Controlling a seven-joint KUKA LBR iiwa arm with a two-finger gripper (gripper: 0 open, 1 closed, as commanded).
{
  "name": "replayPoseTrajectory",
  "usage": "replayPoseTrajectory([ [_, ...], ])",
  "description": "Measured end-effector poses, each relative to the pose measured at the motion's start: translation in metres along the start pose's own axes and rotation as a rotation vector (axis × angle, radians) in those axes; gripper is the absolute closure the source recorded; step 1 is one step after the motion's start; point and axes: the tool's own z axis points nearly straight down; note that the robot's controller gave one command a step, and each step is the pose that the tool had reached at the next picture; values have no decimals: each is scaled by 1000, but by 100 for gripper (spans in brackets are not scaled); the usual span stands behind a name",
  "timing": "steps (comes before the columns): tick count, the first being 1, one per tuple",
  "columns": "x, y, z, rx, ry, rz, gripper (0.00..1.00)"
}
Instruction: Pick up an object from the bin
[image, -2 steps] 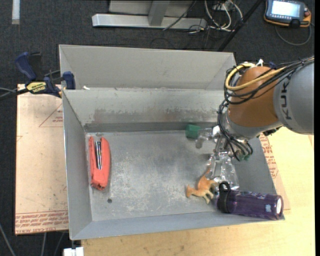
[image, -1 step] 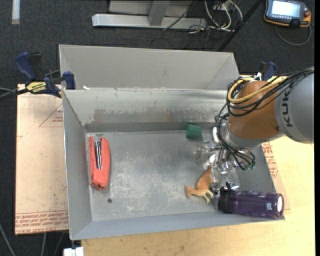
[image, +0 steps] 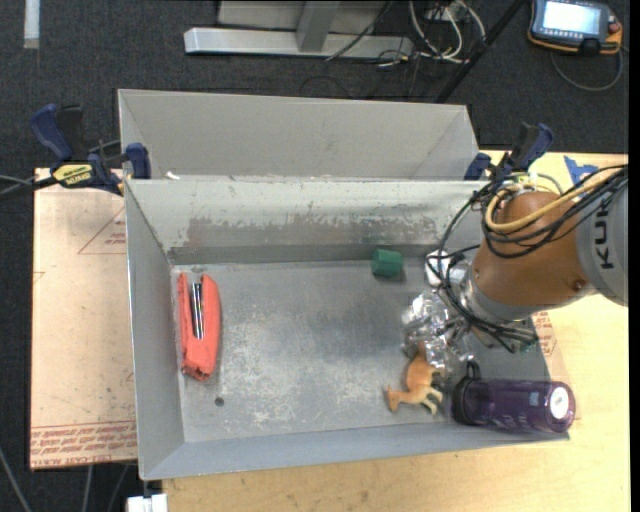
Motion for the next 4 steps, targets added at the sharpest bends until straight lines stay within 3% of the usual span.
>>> replayPoseTrajectory([
  [4, 0, 0, 0, -1, 1, 0, 100],
])
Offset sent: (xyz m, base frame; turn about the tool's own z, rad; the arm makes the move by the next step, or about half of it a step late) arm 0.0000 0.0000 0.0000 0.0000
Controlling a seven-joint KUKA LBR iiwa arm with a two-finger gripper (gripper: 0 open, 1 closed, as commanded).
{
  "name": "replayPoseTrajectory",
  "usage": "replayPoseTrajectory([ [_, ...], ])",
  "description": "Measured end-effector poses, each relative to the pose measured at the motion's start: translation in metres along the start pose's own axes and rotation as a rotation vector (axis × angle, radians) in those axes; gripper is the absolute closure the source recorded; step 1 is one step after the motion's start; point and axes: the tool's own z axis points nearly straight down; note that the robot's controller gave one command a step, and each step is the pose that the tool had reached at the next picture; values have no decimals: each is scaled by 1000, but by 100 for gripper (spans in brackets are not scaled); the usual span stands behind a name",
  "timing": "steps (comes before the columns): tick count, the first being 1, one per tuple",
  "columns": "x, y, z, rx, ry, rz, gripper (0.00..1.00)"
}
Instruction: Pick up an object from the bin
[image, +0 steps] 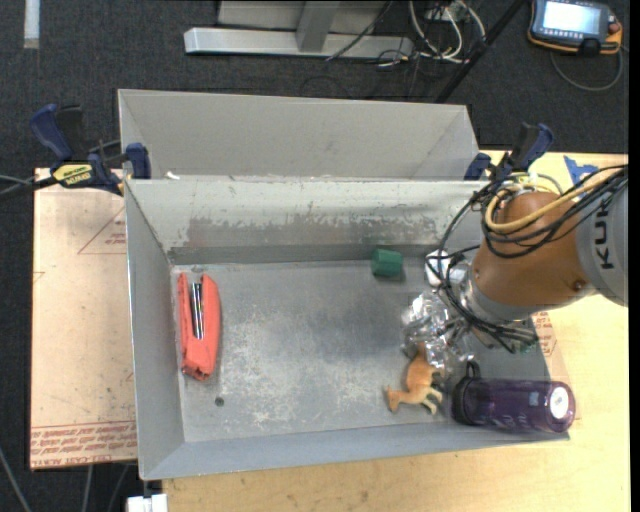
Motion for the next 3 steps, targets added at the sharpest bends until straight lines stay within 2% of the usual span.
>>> replayPoseTrajectory([
  [2, 2, 0, 1, -2, 6, 0, 100],
  [3, 10, 2, 2, 1, -14, -69, 100],
])
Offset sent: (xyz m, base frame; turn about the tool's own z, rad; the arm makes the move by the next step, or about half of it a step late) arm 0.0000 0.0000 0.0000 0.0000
